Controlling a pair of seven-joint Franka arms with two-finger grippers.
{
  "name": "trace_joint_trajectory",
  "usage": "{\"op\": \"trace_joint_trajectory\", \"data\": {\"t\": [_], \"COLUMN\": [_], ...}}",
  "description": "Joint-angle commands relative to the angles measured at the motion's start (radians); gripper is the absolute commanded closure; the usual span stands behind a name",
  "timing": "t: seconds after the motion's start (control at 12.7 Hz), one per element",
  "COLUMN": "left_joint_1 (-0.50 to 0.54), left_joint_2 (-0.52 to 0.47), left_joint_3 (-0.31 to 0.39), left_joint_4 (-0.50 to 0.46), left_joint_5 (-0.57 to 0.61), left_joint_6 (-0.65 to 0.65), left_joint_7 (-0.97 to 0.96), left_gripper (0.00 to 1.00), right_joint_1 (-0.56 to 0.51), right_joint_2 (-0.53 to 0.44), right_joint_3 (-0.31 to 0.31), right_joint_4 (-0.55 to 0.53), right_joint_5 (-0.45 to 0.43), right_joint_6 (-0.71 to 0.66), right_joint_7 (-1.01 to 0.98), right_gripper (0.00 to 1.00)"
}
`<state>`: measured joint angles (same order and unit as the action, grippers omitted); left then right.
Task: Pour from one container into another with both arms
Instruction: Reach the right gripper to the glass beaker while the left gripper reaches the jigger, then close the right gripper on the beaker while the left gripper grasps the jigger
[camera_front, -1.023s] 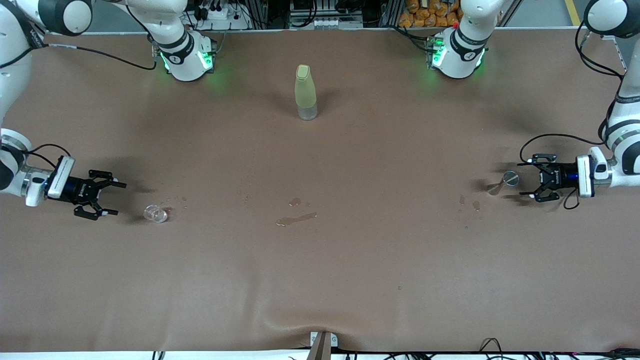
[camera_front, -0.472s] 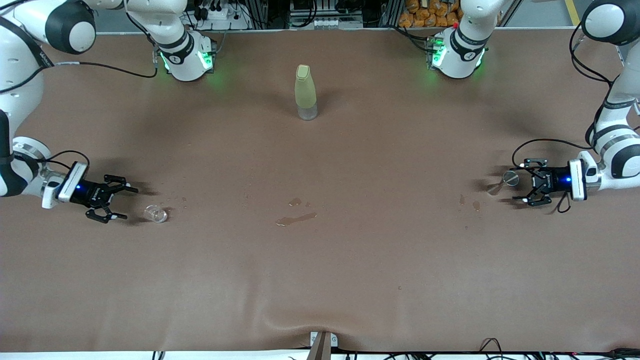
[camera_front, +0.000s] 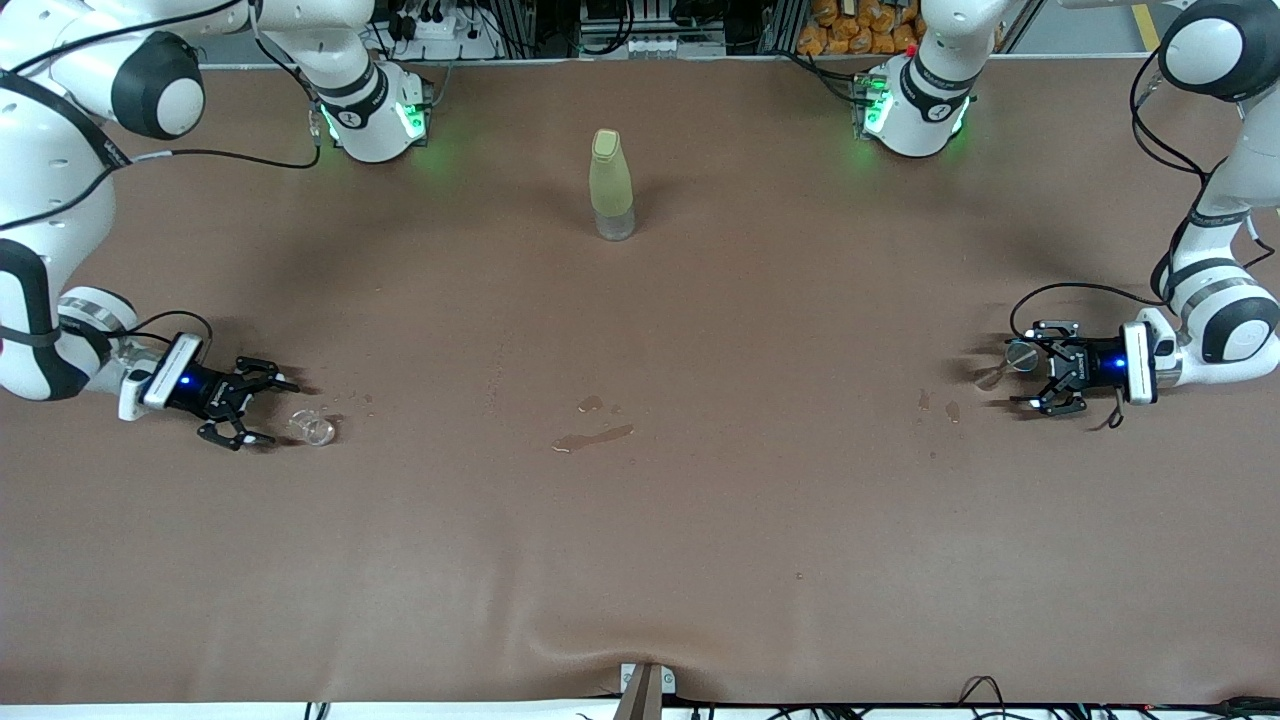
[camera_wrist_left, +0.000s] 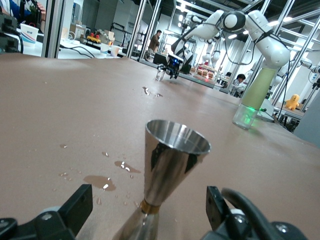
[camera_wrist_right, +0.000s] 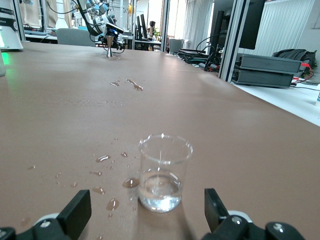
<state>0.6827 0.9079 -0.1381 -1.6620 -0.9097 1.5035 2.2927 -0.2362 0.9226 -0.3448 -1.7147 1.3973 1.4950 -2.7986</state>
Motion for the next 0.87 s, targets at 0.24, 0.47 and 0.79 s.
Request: {"op": "trace_joint_trajectory", "data": {"t": [0.24, 0.47, 0.79], "left_joint_1": [0.001, 0.003, 0.001], "left_joint_2": [0.014, 0.02, 0.042], "left_joint_3": [-0.02, -0.02, -0.02], "left_joint_4": [0.008, 0.01, 0.01], "left_joint_5": [-0.026, -0.026, -0.026], "left_joint_6": [-0.02, -0.02, -0.02], "left_joint_7": [0.138, 0.171, 0.171], "left_gripper": [0.0, 0.0, 0.0], "right_joint_1": [-0.021, -0.02, -0.012], "right_joint_2": [0.067, 0.078, 0.081], "right_joint_3": [0.01, 0.015, 0.038], "right_joint_4": [0.021, 0.027, 0.027], "right_joint_5": [0.069, 0.088, 0.095], "right_joint_6": [-0.044, -0.045, -0.039], "right_joint_7": [-0.249, -0.262, -0.272], "right_gripper": [0.0, 0.0, 0.0]}}
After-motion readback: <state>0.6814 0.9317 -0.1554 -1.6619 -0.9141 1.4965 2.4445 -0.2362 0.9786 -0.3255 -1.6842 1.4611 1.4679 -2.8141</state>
